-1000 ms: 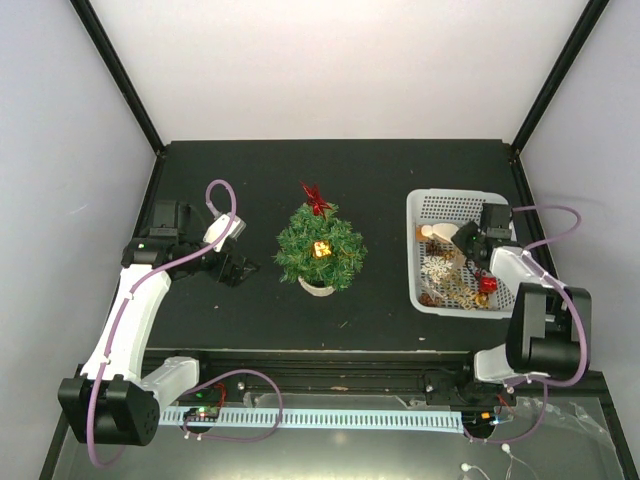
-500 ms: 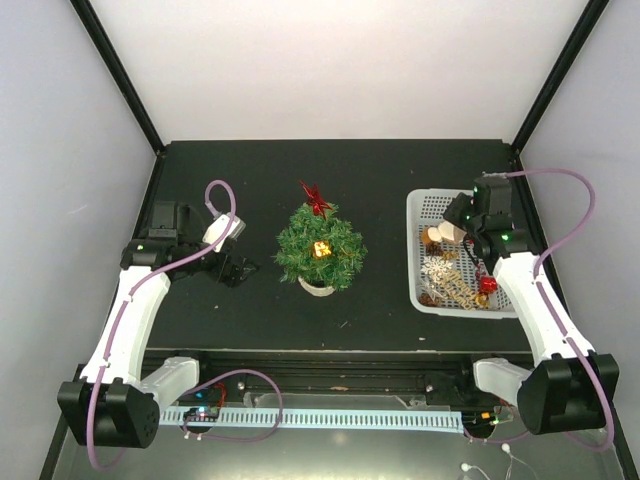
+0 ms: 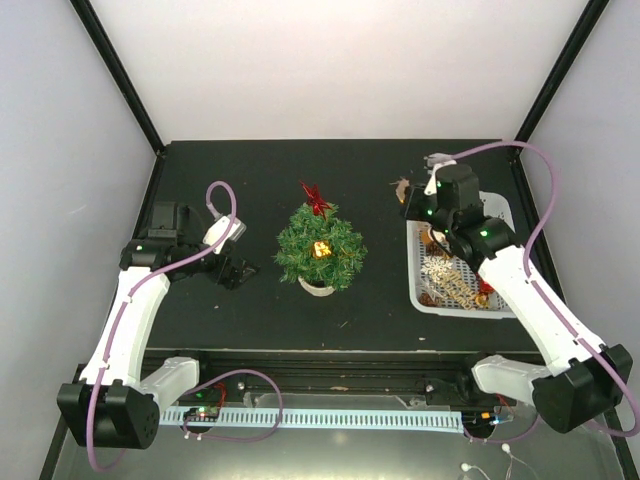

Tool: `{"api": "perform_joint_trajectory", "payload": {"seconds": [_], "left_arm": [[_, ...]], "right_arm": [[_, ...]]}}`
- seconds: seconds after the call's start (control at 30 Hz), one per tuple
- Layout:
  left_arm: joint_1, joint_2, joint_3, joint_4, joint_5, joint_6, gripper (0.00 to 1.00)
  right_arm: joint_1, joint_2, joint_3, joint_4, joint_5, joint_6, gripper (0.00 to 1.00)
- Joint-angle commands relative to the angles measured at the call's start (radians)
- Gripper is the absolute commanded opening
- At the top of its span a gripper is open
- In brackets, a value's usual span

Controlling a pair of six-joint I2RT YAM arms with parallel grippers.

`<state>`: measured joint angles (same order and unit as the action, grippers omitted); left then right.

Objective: Decorate the small christmas tree

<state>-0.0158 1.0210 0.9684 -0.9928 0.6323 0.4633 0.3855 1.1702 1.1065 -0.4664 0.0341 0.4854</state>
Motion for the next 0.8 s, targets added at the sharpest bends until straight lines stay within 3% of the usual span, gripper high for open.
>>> {"api": "perform_joint_trajectory", "payload": {"seconds": [0.0,0.43,0.77], "left_arm": [[-0.007,0.004,0.049,-0.026,0.015,0.029,0.99],[-0.023,0.025,0.045,-0.013,0.031,0.013,0.99],[-0.159,0.137,0.104,0.017,-0.098,-0.038,0.99]], "right_arm": [[0.103,0.006,0.086,-0.044,-0.002,-0.067,0.01],[0.226,-0.036,0.089,-0.056,0.011,-0.02,0.01],[0.228,0.007,0.089,-0.009,-0.011,0.004,0.01]]}}
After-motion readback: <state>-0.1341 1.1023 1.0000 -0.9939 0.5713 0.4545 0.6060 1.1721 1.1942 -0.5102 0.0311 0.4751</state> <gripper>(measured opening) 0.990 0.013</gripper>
